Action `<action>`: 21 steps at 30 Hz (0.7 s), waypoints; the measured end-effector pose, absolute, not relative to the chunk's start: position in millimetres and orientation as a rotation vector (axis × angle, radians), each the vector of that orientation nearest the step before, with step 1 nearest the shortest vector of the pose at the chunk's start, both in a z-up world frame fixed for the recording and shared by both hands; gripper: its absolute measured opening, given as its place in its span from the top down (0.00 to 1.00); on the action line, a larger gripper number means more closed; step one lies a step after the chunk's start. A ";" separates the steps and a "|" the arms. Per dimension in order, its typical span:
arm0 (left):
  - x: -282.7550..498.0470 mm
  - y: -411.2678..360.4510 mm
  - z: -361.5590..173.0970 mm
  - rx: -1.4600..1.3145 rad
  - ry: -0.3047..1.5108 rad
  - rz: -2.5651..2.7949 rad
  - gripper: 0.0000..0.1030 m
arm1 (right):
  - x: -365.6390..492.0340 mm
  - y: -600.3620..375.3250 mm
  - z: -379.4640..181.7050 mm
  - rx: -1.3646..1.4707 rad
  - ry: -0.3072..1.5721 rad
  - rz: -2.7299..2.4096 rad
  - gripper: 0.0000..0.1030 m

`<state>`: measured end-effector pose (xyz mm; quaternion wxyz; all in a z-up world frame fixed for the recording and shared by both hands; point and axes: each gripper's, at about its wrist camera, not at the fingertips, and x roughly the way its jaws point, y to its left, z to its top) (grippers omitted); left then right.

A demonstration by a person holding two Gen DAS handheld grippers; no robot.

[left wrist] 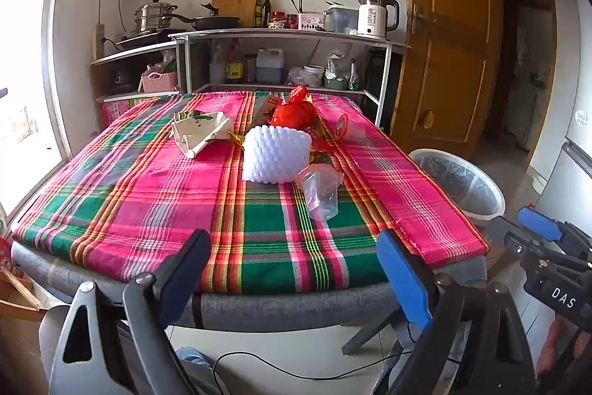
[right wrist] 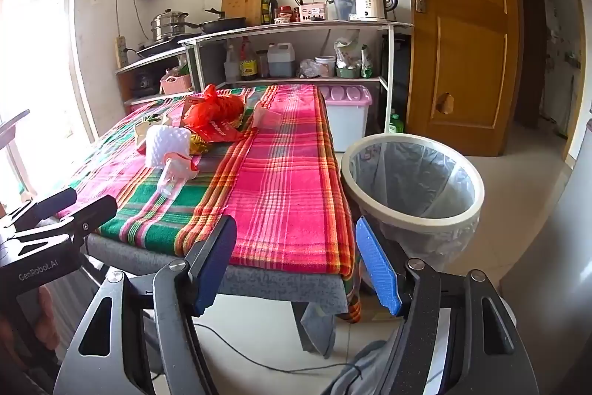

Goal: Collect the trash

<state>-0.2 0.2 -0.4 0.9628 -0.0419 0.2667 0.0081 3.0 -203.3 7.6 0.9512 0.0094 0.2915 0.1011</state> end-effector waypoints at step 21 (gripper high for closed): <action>0.0 0.3 -4.4 -0.089 0.556 0.017 0.11 | 4.7 -202.3 5.3 0.002 0.598 0.182 0.34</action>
